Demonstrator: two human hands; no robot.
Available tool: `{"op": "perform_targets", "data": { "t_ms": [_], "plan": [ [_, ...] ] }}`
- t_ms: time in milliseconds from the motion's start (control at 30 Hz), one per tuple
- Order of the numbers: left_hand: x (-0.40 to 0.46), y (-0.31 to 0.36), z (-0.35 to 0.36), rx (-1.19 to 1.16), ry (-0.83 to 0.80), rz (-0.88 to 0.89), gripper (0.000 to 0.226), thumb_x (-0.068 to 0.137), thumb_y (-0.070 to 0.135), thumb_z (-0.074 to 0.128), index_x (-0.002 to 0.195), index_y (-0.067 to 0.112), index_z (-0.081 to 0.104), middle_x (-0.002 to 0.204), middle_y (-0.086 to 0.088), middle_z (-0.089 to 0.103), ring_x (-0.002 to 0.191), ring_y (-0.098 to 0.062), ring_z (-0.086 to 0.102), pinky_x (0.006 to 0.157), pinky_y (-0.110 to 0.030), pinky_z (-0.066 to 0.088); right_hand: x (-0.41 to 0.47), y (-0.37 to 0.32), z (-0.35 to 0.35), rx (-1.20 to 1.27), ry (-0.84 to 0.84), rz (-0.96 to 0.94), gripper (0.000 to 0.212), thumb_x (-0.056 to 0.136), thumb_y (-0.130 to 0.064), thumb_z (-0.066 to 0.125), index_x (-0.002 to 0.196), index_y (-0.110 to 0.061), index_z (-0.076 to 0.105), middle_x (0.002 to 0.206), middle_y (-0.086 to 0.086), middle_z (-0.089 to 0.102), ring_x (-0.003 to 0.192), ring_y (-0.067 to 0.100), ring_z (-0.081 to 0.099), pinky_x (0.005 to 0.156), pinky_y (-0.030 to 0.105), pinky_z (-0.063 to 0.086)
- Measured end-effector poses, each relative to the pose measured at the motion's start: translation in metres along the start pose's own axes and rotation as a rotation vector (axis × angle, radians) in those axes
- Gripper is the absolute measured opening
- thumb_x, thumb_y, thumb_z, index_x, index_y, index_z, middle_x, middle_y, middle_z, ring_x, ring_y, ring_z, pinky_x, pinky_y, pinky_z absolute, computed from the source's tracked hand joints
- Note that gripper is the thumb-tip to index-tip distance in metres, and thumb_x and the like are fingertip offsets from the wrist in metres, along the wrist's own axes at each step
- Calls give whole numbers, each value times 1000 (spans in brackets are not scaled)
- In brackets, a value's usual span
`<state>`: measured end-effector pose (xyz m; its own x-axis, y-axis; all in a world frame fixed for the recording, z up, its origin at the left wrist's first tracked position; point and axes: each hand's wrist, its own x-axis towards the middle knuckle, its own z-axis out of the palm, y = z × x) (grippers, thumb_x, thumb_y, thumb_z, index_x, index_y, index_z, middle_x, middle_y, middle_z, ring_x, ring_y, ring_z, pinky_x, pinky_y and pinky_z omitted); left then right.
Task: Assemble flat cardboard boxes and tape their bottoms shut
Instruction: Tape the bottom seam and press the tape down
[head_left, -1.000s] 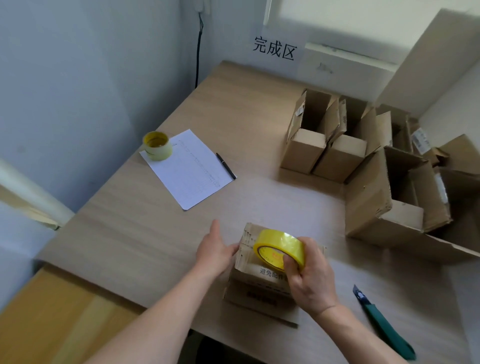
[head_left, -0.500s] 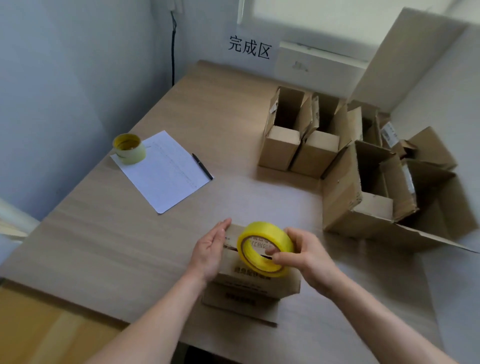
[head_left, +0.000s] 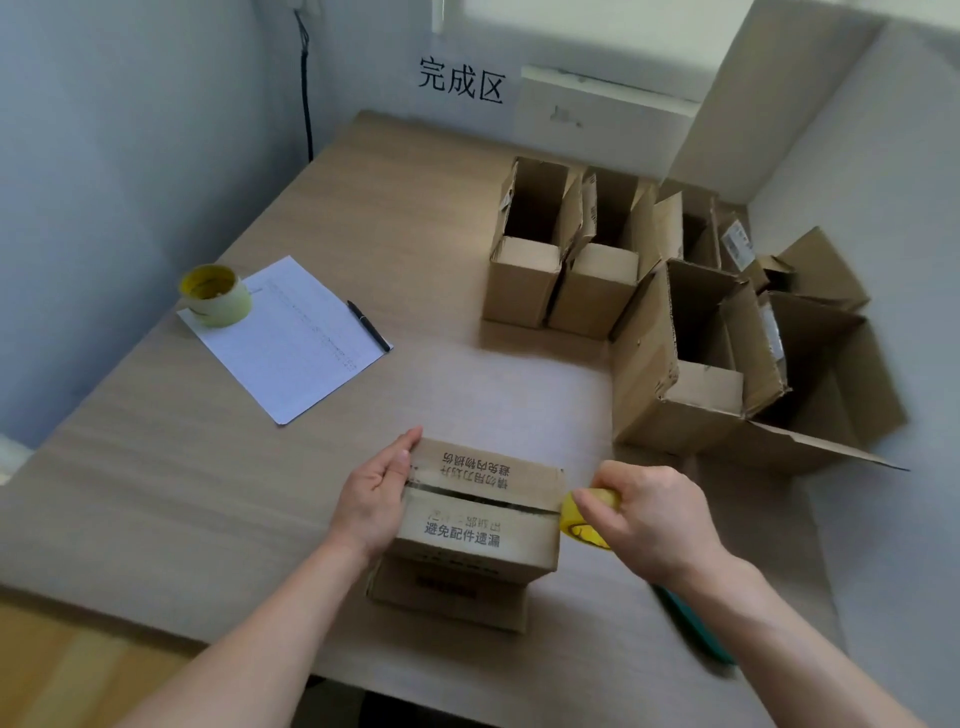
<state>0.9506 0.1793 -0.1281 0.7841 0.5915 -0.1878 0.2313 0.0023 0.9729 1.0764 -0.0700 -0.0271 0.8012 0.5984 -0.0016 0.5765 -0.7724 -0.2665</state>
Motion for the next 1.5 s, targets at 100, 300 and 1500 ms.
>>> {"op": "perform_targets", "data": {
  "t_ms": [100, 300, 1500],
  "plan": [
    [1, -2, -1, 13, 0, 9, 31, 103, 22, 45, 130, 27, 59, 132, 12, 58, 119, 10, 51, 98, -3, 34, -1, 1, 6, -48, 15, -3, 33, 85, -55, 57, 78, -23, 64, 71, 0, 65, 72, 27, 60, 57, 31, 38],
    [3, -3, -2, 45, -4, 23, 29, 103, 23, 44, 124, 37, 58, 130, 17, 58, 122, 7, 50, 98, -3, 33, 1, 5, 18, -177, -75, 81, 39, 84, -60, 47, 77, -24, 59, 76, -2, 65, 77, 25, 60, 58, 31, 34],
    [-10, 30, 52, 1326, -85, 156, 74, 86, 73, 16, 145, 29, 19, 163, -6, -4, 146, -40, -11, 104, -62, 11, -22, -34, 64, -114, -192, -50, 56, 103, -50, 22, 157, -35, 14, 165, -1, 0, 152, 21, 3, 119, 40, 18]
  ]
}}
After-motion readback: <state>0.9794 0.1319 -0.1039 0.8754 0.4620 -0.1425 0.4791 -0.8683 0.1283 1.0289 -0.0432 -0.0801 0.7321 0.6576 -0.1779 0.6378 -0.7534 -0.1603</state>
